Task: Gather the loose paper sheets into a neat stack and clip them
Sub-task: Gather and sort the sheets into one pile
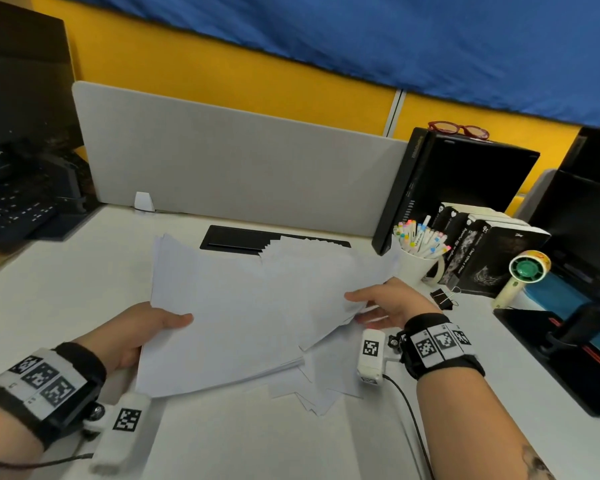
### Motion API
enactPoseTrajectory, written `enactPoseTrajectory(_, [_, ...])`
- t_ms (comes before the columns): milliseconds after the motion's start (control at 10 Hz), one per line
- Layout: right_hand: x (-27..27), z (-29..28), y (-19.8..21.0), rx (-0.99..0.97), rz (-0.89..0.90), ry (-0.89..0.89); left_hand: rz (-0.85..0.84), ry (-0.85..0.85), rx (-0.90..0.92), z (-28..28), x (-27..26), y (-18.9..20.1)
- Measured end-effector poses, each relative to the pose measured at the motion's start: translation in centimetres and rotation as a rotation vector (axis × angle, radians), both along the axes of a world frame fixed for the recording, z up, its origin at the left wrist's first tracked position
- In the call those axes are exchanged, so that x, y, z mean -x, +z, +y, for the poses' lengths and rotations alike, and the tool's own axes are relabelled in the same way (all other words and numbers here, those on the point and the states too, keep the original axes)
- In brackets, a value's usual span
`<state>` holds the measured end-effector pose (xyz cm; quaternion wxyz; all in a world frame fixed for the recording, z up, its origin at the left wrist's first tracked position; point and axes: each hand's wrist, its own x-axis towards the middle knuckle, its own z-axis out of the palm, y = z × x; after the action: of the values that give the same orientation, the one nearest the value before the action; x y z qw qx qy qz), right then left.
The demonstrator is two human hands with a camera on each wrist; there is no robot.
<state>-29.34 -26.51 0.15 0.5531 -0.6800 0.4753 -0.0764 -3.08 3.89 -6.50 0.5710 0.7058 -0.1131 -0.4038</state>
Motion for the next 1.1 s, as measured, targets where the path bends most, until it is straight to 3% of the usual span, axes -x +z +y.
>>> enactPoseTrajectory(100, [-1.7, 1.3, -1.1, -0.058, -0.188, -0.076, 0.002, -0.003, 0.005, 0.0, 0.0, 0.0])
enactPoseTrajectory(200, [-3.8, 2.5, -2.5, -0.162, -0.338, -0.27, 0.005, -0.009, 0.009, 0.0, 0.0, 0.0])
enactPoseTrajectory(300, [-3.4, 4.0, -1.7, 0.426, 0.163, -0.15, 0.009, -0.02, 0.018, 0.1, 0.0, 0.0])
enactPoseTrajectory(400, [-2.1, 2.4, 0.0, 0.775, 0.421, -0.003, 0.002, -0.022, 0.007, 0.2, 0.3, 0.2])
enactPoseTrajectory(500, [-1.1, 0.5, 1.4, 0.822, 0.348, -0.122, 0.008, -0.016, 0.006, 0.2, 0.2, 0.2])
enactPoseTrajectory(600, [-0.9, -0.7, 2.0, 0.168, -0.522, -0.548, -0.009, -0.02, 0.014, 0.1, 0.3, 0.3])
enactPoseTrajectory(700, [-0.5, -0.9, 1.8, 0.056, -0.656, -0.558, -0.089, -0.003, 0.078, 0.0, 0.9, 0.3])
enactPoseTrajectory(800, [-1.1, 0.5, 1.4, -0.06, -0.711, -0.419, -0.234, 0.094, 0.14, -0.1, 1.0, 0.1])
enactPoseTrajectory(900, [-2.2, 1.7, 0.1, -0.156, -0.712, -0.357, -0.261, 0.131, 0.163, 0.0, 1.3, 0.3])
enactPoseTrajectory(1100, [-4.1, 3.9, -1.9, -0.303, -0.713, -0.236, -0.235, -0.069, 0.07, 0.4, 1.0, 1.5])
